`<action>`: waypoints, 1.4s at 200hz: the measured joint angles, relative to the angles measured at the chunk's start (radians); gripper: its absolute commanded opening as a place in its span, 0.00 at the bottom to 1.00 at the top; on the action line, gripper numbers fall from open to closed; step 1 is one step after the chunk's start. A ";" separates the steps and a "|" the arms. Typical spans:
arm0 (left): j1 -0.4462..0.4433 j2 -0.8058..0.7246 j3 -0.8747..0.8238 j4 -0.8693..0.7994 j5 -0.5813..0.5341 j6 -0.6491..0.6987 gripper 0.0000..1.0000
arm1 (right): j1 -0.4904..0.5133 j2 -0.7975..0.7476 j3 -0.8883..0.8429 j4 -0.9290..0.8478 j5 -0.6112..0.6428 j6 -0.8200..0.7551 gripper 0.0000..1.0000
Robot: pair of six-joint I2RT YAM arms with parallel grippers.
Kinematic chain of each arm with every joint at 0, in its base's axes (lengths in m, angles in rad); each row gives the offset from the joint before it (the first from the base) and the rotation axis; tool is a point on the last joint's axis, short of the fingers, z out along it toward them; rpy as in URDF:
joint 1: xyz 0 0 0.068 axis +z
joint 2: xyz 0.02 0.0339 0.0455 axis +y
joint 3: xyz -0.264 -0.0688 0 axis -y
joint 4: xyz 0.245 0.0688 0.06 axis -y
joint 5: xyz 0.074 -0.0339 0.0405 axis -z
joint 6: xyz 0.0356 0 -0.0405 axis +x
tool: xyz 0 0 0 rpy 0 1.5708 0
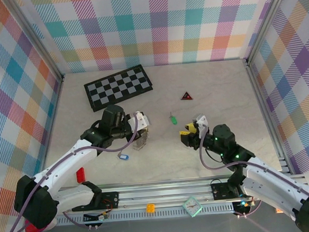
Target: Put the keys on the keyring
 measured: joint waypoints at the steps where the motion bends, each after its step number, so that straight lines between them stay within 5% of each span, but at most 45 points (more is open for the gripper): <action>1: 0.000 0.000 0.000 0.000 0.002 -0.001 0.00 | 0.000 0.003 0.002 -0.001 -0.001 -0.001 0.46; 55: 0.000 -0.003 -0.005 0.092 0.172 -0.041 0.00 | -0.014 0.197 0.116 0.065 -0.139 -0.098 0.46; 139: 0.000 -0.001 -0.050 0.203 0.349 -0.079 0.00 | -0.014 0.238 0.146 0.128 -0.307 -0.455 0.46; 280: -0.019 0.096 -0.148 0.482 0.483 -0.261 0.00 | -0.014 0.375 0.149 0.274 -0.515 -0.473 0.28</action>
